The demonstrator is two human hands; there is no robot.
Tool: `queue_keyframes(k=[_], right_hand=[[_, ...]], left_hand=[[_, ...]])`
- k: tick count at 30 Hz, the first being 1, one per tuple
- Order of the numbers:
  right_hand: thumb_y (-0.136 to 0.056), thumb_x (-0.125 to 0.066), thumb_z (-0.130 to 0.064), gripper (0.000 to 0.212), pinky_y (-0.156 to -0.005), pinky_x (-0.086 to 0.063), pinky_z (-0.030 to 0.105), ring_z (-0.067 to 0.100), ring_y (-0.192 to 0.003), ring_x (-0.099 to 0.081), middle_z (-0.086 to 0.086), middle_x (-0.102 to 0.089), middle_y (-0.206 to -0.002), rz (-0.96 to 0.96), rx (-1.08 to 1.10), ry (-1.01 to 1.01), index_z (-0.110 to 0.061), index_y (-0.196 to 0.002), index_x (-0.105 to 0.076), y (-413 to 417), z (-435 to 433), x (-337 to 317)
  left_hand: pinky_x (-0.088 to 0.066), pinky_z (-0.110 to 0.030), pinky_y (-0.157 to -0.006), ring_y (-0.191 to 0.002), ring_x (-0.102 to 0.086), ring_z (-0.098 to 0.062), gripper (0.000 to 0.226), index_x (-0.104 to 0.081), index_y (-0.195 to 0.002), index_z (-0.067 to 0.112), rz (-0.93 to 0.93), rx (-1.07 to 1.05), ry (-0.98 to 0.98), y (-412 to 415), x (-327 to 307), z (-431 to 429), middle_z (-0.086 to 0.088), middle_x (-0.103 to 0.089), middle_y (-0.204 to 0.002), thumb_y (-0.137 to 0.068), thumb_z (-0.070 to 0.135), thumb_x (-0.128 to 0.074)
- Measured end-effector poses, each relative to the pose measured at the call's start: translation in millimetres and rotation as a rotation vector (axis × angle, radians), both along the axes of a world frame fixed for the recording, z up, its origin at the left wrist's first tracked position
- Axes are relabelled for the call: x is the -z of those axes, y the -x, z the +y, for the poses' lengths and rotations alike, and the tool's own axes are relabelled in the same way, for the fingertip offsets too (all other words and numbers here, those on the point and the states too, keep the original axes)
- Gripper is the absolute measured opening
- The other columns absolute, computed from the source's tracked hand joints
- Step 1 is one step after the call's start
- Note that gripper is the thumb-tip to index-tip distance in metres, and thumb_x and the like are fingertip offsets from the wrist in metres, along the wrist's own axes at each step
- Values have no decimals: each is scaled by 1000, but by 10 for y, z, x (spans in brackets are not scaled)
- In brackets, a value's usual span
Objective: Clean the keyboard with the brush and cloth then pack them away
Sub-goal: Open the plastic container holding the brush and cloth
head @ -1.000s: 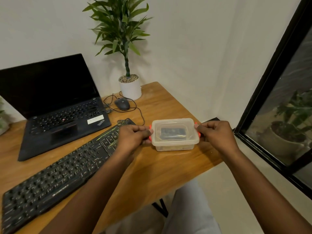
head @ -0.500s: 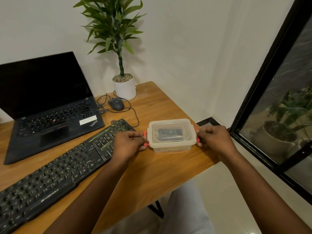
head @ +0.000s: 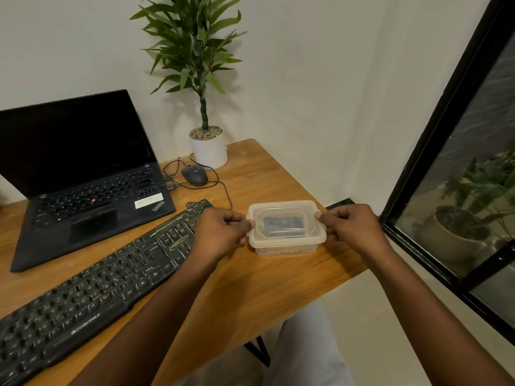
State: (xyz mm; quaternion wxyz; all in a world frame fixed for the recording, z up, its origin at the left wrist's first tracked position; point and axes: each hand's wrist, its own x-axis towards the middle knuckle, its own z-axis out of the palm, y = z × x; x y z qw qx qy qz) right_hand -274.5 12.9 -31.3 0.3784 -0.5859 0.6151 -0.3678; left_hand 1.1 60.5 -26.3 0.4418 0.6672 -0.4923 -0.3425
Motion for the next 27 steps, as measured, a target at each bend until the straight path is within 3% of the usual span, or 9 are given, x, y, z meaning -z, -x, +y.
queue_keyframes(k=[5,9,14,17,22,27], right_hand=[[-88,-85,-33,21,-79,-67,44,17,-65,-76,0,-78,-70,39,8,24,-13,-82,-82,-19,3,-91],[-86,-87,-33,22,-80,-66,43,16,-66,-75,0,-77,-67,65,20,77,-14,-77,-83,-10,-68,-185],[-87,-87,-34,26,-74,-66,40,19,-66,-76,4,-78,-71,53,12,103,-10,-80,-83,-70,-325,-415],[-88,-86,-33,26,-73,-68,46,24,-70,-76,9,-78,-77,25,13,50,-8,-82,-82,-149,-581,-469],[-89,-85,-31,25,-86,-65,42,17,-64,-72,7,-76,-76,57,38,-9,-7,-82,-80,-315,-1030,-329],[-90,-84,-30,26,-86,-66,50,28,-85,-76,11,-78,-90,117,33,-92,-5,-93,-80,-417,-1353,-73]], left_hand=[[-65,-45,-67,-61,-75,-21,17,-80,-93,7,-91,-9,39,-12,-51,-31,-4,-77,-72,-81,17,-88],[-61,-27,-59,-58,-72,-10,20,-81,-96,10,-163,-16,104,-7,-179,-61,0,-77,-73,-81,20,-89],[-64,-35,-65,-63,-74,-12,17,-81,-96,12,-149,-19,155,-72,-372,-287,1,-78,-77,-83,23,-86],[-64,-34,-68,-63,-73,-10,13,-81,-95,12,-179,-21,169,-122,-403,-539,0,-78,-79,-86,21,-84],[-64,-38,-74,-72,-74,-17,27,-77,-107,3,-236,-31,100,-181,-227,-1031,-5,-76,-85,-86,18,-83],[-62,-41,-76,-80,-72,-23,11,-79,-90,5,-326,-21,49,-178,-15,-1321,-5,-75,-83,-85,15,-83]])
